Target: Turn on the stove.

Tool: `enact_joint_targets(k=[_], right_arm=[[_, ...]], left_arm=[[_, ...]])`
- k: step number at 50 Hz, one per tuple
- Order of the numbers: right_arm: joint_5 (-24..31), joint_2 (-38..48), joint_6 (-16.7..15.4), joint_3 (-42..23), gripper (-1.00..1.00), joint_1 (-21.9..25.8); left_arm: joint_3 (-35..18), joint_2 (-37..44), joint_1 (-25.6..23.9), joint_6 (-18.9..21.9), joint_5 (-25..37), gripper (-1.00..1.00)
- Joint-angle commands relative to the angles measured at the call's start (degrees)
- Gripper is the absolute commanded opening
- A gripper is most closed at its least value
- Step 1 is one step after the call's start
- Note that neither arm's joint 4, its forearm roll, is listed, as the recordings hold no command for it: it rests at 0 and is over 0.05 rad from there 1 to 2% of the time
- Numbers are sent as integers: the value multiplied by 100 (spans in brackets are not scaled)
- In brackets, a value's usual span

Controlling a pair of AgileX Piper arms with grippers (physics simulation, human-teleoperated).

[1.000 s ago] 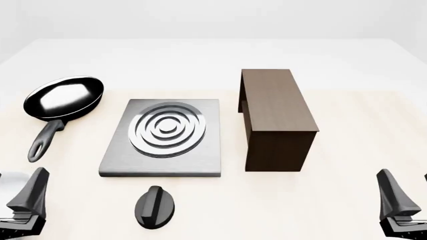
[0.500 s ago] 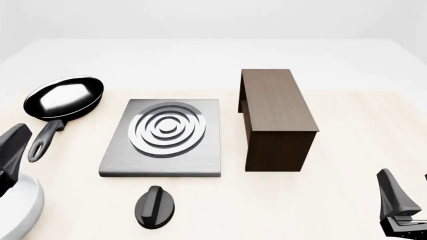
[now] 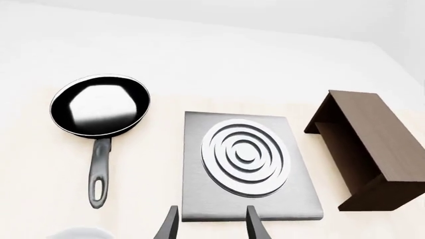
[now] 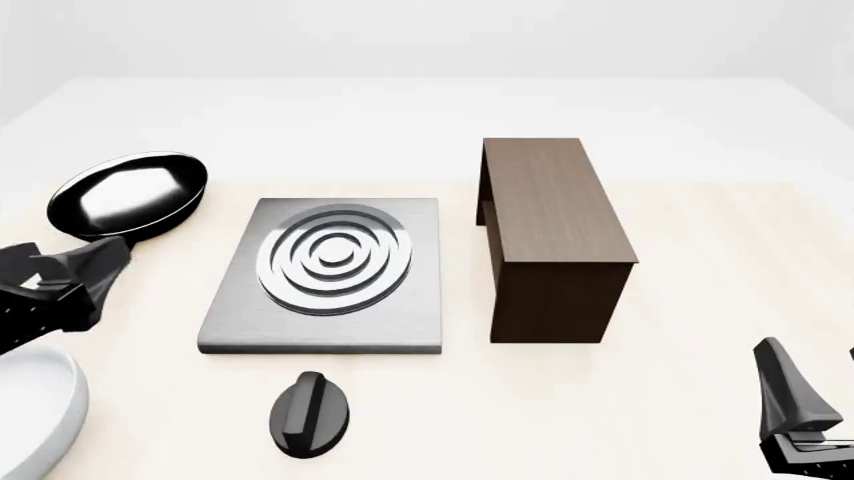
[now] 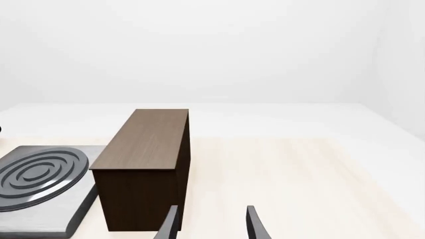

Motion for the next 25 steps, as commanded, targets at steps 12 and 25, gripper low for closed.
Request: enact_joint_targets(k=[12, 25], right_arm=[[-1, -1, -2, 0, 100, 2], [0, 0, 0, 0, 100, 1]], left_arm=[[775, 828, -356, -696, -591, 100], [1284, 1504, -546, -814, -1346, 100]])
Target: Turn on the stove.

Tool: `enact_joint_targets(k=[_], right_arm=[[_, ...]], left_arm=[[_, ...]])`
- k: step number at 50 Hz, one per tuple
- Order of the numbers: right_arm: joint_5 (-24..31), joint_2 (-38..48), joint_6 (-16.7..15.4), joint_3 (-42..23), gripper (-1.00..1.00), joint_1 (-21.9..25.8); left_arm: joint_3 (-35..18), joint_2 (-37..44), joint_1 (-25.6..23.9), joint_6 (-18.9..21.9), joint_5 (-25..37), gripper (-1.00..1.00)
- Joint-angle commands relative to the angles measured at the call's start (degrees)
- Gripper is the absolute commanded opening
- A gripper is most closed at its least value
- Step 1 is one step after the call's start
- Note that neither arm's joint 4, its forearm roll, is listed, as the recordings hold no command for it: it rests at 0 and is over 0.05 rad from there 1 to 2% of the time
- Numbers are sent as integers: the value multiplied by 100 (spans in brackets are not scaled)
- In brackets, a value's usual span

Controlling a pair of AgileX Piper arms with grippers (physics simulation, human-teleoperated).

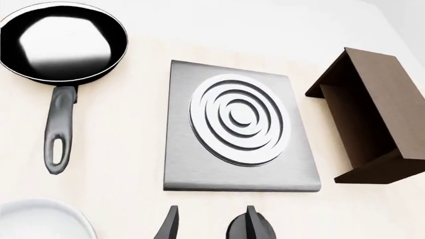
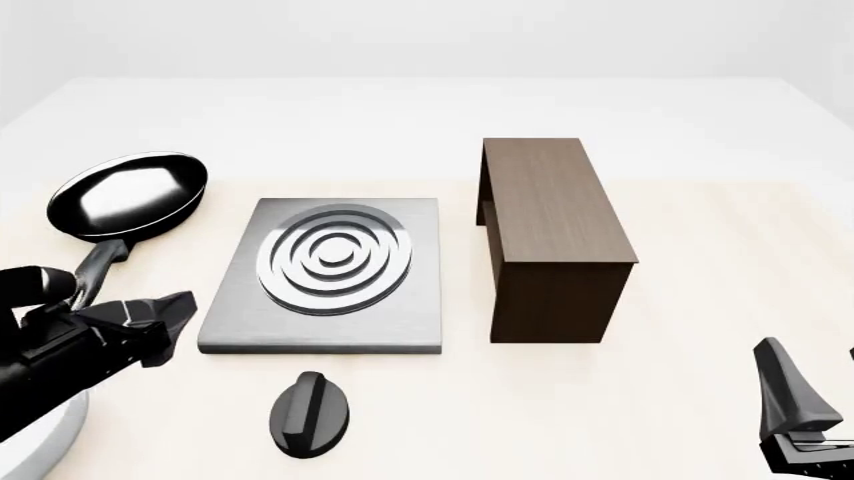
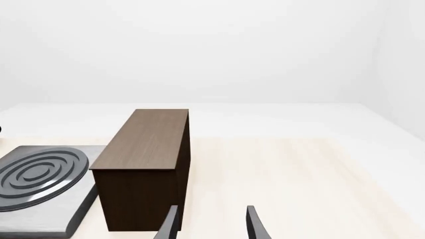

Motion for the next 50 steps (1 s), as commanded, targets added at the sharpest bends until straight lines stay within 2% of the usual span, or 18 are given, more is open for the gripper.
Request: enact_joint_targets(k=[1, 21, 25, 26, 40, 50], right_arm=[[0, 0, -1, 0, 100, 1], [0, 1, 2, 0, 100, 0], [0, 1, 1, 0, 100, -1], [0, 0, -1, 0, 100, 1], [0, -1, 0, 0, 100, -1], [0, 0, -1, 0, 100, 1]], left_arm=[[429, 601, -89, -106, -592, 100], [903, 1211, -12, -253, -1179, 100], [1144, 1570, -255, -609, -1519, 100], [1737, 1839, -571, -1139, -1884, 100], [2004, 2207, -889, -1623, -2392, 100], [2050, 2552, -1092, -1828, -2770, 100]])
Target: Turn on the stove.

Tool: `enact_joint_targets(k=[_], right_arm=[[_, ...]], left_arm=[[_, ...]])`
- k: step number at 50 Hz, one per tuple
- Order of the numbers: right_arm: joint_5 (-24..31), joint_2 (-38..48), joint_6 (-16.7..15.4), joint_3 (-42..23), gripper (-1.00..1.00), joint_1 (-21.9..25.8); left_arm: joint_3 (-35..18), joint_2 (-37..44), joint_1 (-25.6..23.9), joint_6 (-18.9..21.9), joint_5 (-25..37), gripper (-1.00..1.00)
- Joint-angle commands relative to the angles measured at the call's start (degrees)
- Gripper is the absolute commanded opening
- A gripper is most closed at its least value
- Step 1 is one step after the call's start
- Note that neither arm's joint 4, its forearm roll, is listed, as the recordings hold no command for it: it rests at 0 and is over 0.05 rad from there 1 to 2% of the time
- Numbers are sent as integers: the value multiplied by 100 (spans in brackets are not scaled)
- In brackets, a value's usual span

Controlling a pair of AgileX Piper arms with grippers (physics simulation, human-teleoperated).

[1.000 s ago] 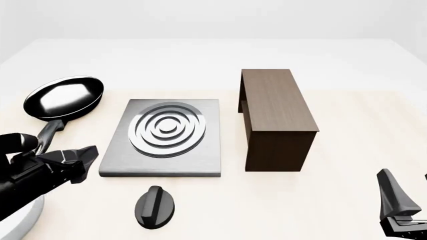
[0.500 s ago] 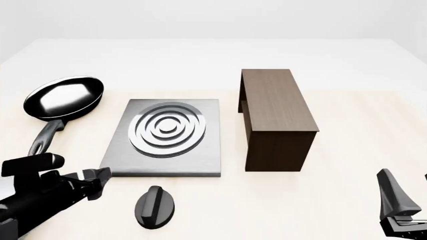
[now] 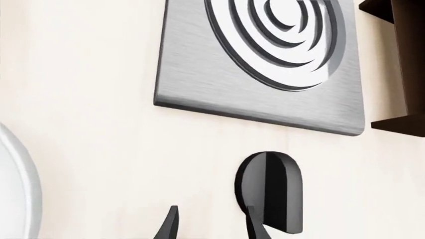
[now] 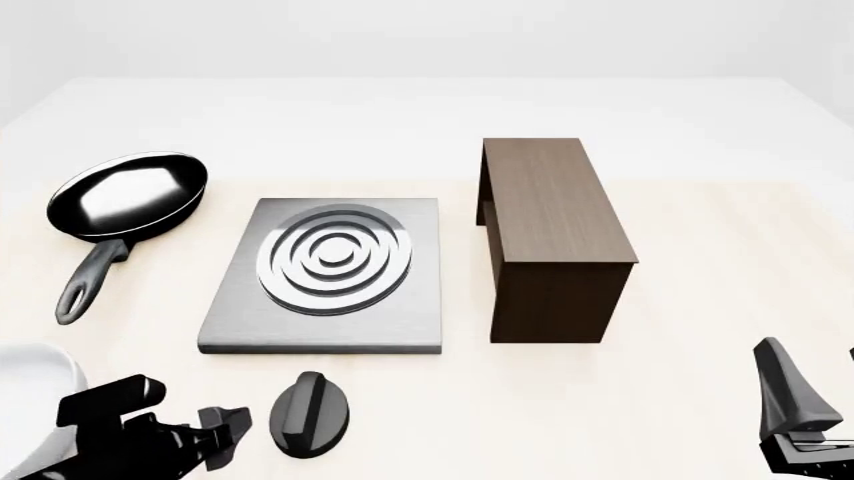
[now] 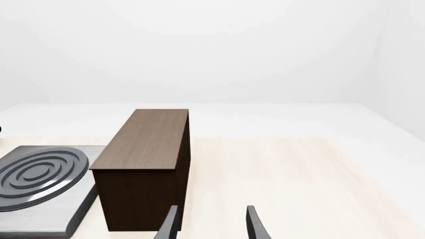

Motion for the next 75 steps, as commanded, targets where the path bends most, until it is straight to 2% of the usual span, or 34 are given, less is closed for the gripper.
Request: enact_joint_targets(k=[1, 20, 30, 36, 38, 39, 41, 50, 57, 66, 75], right_arm=[[0, 0, 1, 0, 100, -1], [-1, -1, -1, 0, 100, 0], [1, 1, 0, 0, 100, -1], [0, 0, 1, 0, 100, 0], [1, 1, 1, 0, 100, 0], [0, 1, 0, 0, 100, 0], [0, 0, 0, 0, 100, -1], [-4, -6, -5, 0, 100, -3], [-8, -9, -8, -1, 100, -5], [-14, -13, -13, -1, 100, -9], [0, 0, 0, 0, 100, 0]], left_arm=[[174, 440, -298, -371, -529, 100], [87, 1303, -723, -762, -1487, 100], [191, 1810, -1083, -1314, -2267, 100], [218, 1881, -1232, -1575, -2440, 100], [220, 2024, -1312, -1711, -2613, 100], [218, 2176, -1440, -1911, -2808, 100], [218, 2202, -1428, -1910, -2840, 100], [220, 2472, -1660, -2441, -3311, 100], [220, 2779, -1709, -2534, -3612, 100], [220, 2650, -1680, -2547, -3481, 100], [220, 1996, -1593, -2447, -2809, 100]])
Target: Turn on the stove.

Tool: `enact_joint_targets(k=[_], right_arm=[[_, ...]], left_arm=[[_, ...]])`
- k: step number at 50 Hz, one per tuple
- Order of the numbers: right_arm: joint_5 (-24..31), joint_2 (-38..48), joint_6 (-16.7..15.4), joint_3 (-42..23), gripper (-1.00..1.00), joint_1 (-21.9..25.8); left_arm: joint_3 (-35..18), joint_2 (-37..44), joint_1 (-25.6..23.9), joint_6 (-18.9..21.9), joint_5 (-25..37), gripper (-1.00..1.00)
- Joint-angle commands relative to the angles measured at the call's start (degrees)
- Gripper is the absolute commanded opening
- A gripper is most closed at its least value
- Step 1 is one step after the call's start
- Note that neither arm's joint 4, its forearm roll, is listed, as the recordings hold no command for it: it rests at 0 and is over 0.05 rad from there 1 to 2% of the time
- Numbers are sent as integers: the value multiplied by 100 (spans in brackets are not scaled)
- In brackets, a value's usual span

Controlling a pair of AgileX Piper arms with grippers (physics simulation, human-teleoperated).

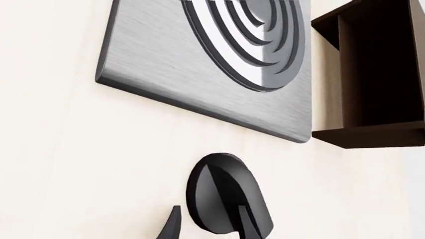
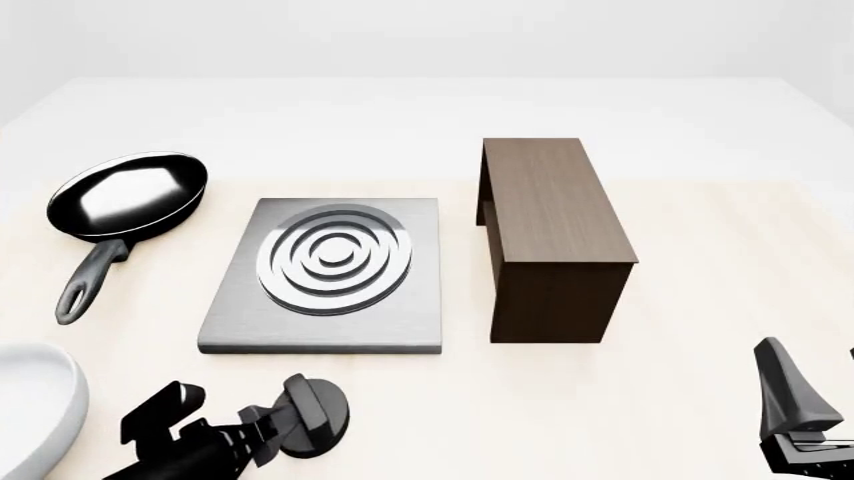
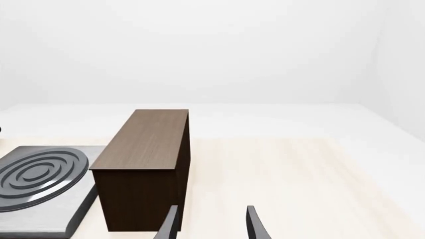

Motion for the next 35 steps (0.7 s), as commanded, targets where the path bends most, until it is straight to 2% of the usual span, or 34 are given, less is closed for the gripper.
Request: enact_joint_targets(k=[1, 9, 13, 14, 15, 17, 29, 31, 32, 35], right_arm=[[4, 4, 4, 0, 100, 2], [4, 4, 4, 0, 100, 2], [4, 4, 4, 0, 100, 2], [4, 4, 4, 0, 100, 2], [4, 4, 4, 0, 100, 2], [4, 4, 4, 0, 100, 2], [4, 4, 4, 0, 100, 2], [4, 4, 4, 0, 100, 2], [4, 4, 4, 0, 100, 2], [4, 4, 4, 0, 100, 2]], left_arm=[[0, -237, -126, -423, 340, 100], [0, -919, -69, -322, 1024, 100], [-1, -1393, 122, -28, 1574, 100], [-2, -1700, 274, 224, 1918, 100], [-3, -1852, 334, 300, 2079, 100], [-3, -2112, 327, 265, 2303, 100], [-1, -2620, 377, 348, 2754, 100], [-20, -2817, 651, 757, 3037, 100], [-13, -2882, 628, 701, 3071, 100], [-119, -3111, 787, 970, 3423, 100]])
